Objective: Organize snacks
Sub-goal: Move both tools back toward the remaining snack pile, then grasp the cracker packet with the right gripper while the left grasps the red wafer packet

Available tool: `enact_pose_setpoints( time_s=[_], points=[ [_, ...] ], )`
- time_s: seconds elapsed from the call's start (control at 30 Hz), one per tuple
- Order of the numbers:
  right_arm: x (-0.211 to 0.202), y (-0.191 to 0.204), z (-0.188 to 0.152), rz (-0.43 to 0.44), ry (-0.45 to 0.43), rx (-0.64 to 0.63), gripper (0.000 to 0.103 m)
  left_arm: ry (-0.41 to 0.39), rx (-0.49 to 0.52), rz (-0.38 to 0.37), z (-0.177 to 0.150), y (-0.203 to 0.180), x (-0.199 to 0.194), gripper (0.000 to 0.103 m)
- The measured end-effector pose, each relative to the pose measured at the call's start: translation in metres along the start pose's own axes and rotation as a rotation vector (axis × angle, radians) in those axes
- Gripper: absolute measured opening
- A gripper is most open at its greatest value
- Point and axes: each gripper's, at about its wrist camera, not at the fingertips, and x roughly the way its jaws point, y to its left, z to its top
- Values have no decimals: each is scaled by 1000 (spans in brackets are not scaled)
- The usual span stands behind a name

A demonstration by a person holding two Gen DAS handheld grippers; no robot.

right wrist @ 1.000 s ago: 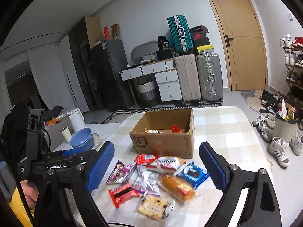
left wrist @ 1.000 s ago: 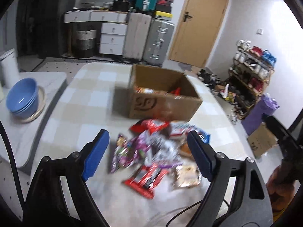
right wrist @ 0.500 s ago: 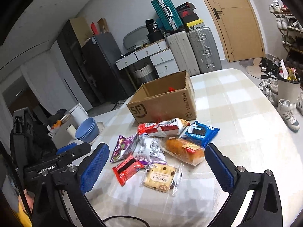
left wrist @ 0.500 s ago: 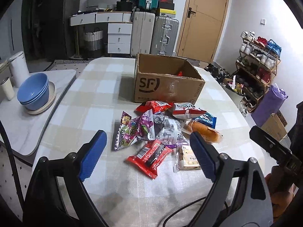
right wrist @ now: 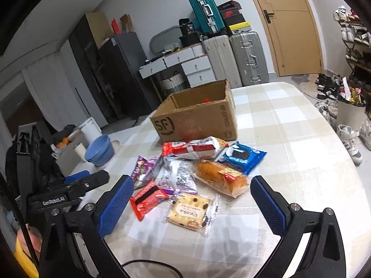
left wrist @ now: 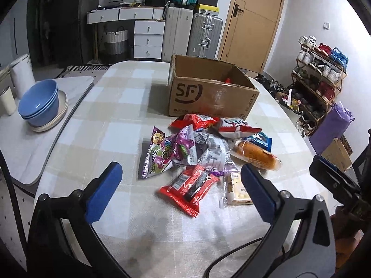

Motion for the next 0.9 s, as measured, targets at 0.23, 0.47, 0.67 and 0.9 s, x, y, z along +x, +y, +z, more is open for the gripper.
enact_pose_setpoints(
  time_s=[0.23,0.47,0.67,0.9],
  points=[
    [32,-1,-19,0,108,-2,102,69,1,-10,-18,7,27,102],
    [86,3,-38,-38,264,-1,102,95,-11,-4,-26,16,44,102],
    [110,11,-41,-95,302,-39,101,129,-38,-9,-31,28,57,102],
    [123,29,-46,-170,321,-164,87,150,-38,-24,-34,29,66,102]
  ],
)
